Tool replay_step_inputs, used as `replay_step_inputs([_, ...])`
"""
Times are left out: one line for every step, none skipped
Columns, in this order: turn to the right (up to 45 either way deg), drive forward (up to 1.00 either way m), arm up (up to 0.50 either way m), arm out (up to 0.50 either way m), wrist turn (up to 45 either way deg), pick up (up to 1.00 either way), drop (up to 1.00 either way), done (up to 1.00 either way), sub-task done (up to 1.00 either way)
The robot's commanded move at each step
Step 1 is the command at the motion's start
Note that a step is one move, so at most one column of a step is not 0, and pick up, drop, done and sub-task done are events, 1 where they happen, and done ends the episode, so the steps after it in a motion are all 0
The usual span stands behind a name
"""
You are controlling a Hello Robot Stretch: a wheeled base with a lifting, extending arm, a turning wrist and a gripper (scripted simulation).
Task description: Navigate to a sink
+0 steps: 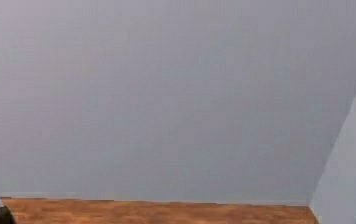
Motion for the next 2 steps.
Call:
replay_step_inputs([0.0, 0.50, 0.00, 0.00, 0.0, 0.00, 0.00, 0.00, 0.00])
replay_step_inputs([-21.0, 0.00, 0.00, 0.00, 0.0, 0.00, 0.00, 0.00, 0.00])
